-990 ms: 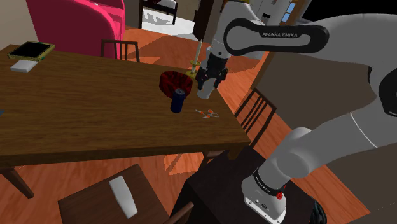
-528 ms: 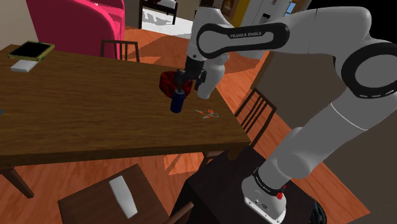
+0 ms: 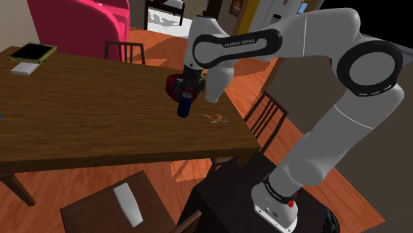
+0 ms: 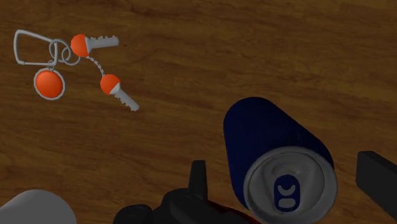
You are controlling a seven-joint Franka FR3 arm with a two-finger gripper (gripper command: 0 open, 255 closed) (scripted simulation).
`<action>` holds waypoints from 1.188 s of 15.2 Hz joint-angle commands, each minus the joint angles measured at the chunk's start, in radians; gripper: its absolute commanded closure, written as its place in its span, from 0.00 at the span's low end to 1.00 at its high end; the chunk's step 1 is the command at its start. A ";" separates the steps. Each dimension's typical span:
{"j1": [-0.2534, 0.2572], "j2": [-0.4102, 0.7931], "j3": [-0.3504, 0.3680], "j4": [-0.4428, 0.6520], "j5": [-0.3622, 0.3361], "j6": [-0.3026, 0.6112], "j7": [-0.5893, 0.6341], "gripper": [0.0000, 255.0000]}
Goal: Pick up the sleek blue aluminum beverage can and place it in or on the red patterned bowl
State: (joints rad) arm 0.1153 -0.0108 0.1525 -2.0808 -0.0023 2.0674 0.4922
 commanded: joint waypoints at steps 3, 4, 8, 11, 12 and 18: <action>-0.001 0.012 -0.001 -0.021 -0.002 0.034 0.000 0.00; -0.001 0.012 -0.001 -0.021 -0.002 0.034 0.000 0.00; -0.001 0.012 -0.001 -0.021 -0.002 0.034 0.000 0.00; -0.001 0.012 -0.001 -0.021 -0.002 0.034 0.000 1.00; -0.001 0.012 -0.001 -0.021 -0.002 0.034 0.000 1.00; -0.001 0.013 -0.001 -0.020 -0.002 0.033 0.000 1.00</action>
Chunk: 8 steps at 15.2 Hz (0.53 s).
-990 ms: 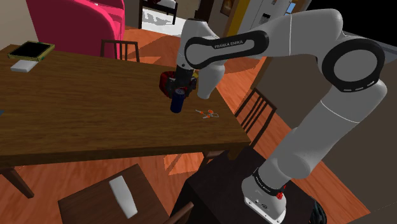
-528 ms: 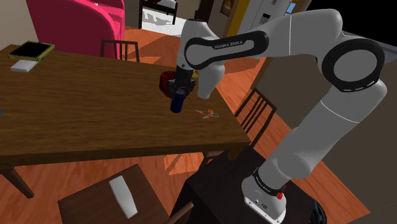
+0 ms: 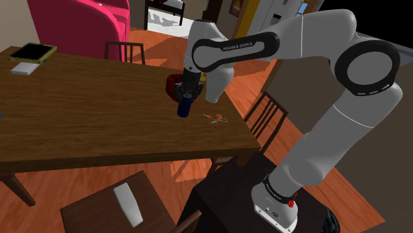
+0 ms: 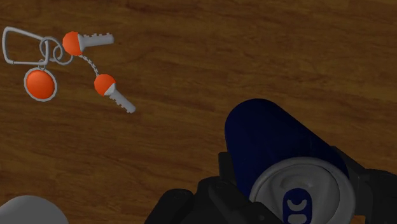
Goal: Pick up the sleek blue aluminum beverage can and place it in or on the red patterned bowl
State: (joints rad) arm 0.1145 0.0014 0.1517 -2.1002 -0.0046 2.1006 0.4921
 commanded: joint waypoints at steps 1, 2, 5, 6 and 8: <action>0.000 0.000 0.000 -0.002 0.000 0.001 0.000 1.00; 0.000 -0.005 0.000 0.006 0.001 -0.012 -0.001 1.00; 0.000 -0.019 0.000 0.032 0.004 -0.052 -0.003 1.00; 0.000 -0.023 0.000 0.041 0.004 -0.065 -0.003 1.00; 0.000 -0.031 -0.001 0.059 0.006 -0.091 -0.004 1.00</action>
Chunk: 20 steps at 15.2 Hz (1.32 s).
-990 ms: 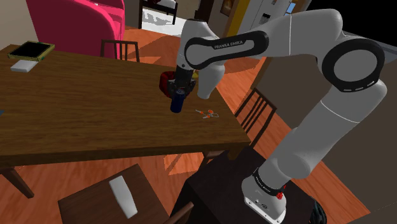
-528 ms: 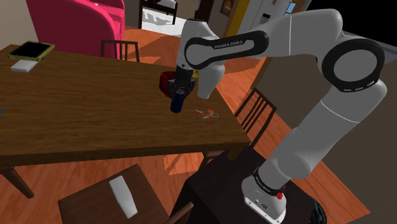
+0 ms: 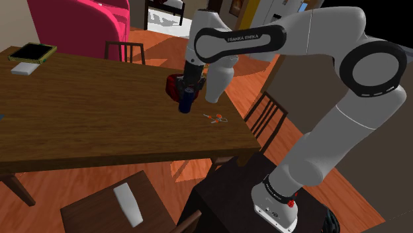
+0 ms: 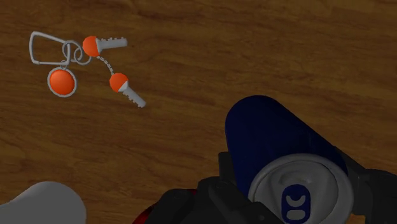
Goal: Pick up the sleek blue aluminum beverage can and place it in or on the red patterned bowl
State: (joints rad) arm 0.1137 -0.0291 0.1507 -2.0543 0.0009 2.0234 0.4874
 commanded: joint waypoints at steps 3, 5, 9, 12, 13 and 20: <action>0.000 -0.011 0.000 0.042 0.002 -0.053 -0.001 1.00; 0.000 -0.016 0.000 0.063 0.003 -0.079 -0.002 1.00; -0.001 -0.025 -0.001 0.107 0.004 -0.132 -0.003 1.00; -0.001 -0.030 -0.001 0.142 0.005 -0.172 -0.003 1.00; -0.001 -0.031 -0.001 0.155 0.005 -0.185 -0.003 1.00; -0.001 -0.032 -0.002 0.247 0.005 -0.279 -0.004 1.00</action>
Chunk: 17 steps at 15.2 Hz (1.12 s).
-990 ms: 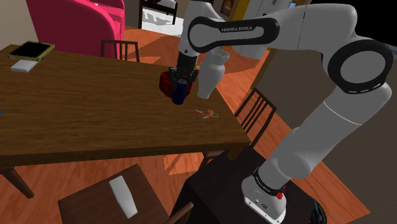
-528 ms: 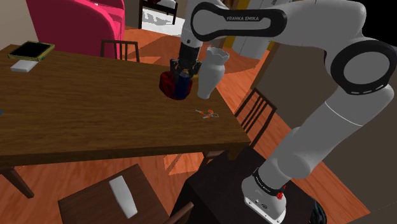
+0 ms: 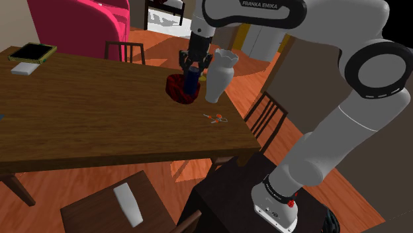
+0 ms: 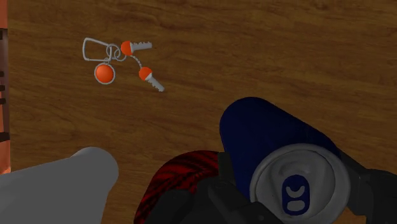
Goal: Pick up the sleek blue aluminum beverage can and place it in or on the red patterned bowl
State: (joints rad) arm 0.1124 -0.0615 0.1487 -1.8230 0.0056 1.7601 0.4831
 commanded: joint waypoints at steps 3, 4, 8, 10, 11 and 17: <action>0.000 0.003 0.000 0.060 0.000 -0.057 0.001 1.00; 0.000 0.004 0.000 0.075 -0.001 -0.070 0.001 1.00; -0.015 0.064 -0.015 0.173 -0.010 -0.110 -0.028 1.00; -0.029 0.126 -0.029 0.260 -0.017 -0.134 -0.056 1.00; -0.036 0.159 -0.036 0.307 -0.020 -0.149 -0.070 1.00; -0.076 0.396 -0.069 0.667 -0.036 -0.272 -0.150 1.00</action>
State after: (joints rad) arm 0.0429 0.2875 0.0847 -1.2301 -0.0276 1.5144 0.3465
